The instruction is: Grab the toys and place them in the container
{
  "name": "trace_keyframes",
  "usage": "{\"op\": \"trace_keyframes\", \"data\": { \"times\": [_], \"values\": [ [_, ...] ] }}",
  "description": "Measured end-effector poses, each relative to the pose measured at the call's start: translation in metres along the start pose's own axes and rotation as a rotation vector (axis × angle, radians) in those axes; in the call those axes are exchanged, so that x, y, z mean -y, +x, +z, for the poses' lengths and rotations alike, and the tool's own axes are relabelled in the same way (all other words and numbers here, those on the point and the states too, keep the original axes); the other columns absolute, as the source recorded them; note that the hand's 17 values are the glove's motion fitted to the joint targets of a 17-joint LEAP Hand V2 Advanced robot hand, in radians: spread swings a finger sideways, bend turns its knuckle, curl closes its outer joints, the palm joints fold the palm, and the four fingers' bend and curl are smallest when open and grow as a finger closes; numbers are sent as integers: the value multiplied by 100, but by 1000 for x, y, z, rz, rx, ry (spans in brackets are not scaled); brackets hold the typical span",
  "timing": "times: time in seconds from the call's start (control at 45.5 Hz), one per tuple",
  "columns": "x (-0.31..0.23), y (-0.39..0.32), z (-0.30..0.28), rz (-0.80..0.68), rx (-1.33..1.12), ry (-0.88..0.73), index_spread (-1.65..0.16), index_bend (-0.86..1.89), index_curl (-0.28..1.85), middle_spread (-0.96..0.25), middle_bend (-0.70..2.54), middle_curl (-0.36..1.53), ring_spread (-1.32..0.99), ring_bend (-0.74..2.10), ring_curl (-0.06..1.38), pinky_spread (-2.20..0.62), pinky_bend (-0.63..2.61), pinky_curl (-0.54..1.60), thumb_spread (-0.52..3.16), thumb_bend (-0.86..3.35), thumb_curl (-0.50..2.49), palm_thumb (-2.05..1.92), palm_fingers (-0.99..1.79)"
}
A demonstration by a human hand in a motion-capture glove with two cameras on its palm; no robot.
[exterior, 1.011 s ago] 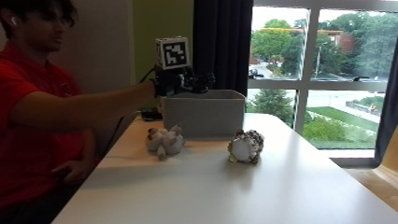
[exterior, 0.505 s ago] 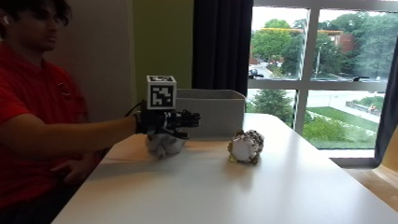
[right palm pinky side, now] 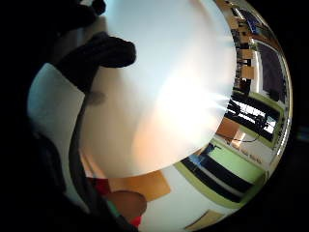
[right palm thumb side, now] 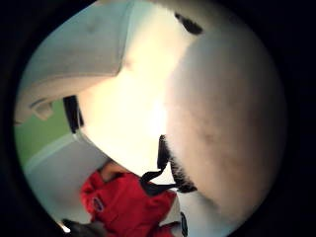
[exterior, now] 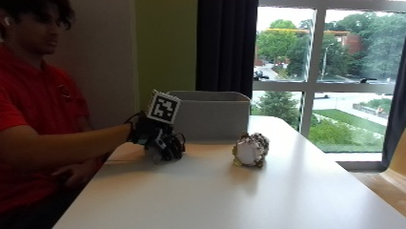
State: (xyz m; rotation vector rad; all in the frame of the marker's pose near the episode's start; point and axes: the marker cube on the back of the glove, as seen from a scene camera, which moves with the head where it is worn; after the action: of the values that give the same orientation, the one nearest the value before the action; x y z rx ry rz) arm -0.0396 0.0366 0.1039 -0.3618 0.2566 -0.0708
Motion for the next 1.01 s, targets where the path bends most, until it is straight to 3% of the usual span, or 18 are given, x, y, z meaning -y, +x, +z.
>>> {"op": "trace_keyframes", "data": {
  "times": [0.044, 0.11, 0.132, 0.198, 0.33, 0.483, 0.637, 0.769, 0.879, 1.011],
  "values": [
    [1, 2, 0, 64, -62, 10, -43, 29, 37, -6, 17, 21, -1, 49, 25, 3, 102, 33, 113, 3, 31, 11, 19],
    [-6, -12, -5, -74, 16, 58, -45, 37, 38, -9, 16, 21, -4, 52, 25, -4, 97, 31, 116, 4, 32, 15, 29],
    [-8, -17, -7, -117, 48, 78, -44, 36, 38, -12, 14, 20, -12, 63, 29, -18, 113, 36, 118, 8, 34, 22, 62],
    [-10, -25, -9, -159, 75, 132, -43, 27, 35, -16, 20, 20, -23, 76, 31, -29, 117, 33, 119, 13, 38, 33, 86],
    [-7, -20, -5, -111, 32, 239, -42, 26, 41, -27, 32, 26, -36, 86, 38, -41, 106, 34, 103, 17, 47, 50, 103],
    [-4, -13, -3, -107, 152, 361, -41, 37, 50, -34, 49, 34, -43, 90, 43, -44, 97, 35, 80, 19, 58, 62, 121],
    [6, 28, -23, -29, 184, 368, -41, 49, 59, -38, 61, 41, -46, 94, 47, -45, 97, 37, 60, 18, 65, 66, 121],
    [5, 52, -80, -83, 117, 422, -40, 55, 65, -39, 68, 46, -47, 98, 49, -45, 99, 39, 48, 16, 70, 67, 117],
    [11, 34, -158, -65, 253, 504, -39, 60, 71, -39, 71, 49, -47, 99, 51, -45, 99, 41, 42, 12, 73, 63, 114],
    [21, 3, -211, -68, 194, 559, -39, 62, 76, -40, 72, 52, -48, 100, 52, -45, 101, 42, 38, 8, 76, 59, 109]
  ]
}}
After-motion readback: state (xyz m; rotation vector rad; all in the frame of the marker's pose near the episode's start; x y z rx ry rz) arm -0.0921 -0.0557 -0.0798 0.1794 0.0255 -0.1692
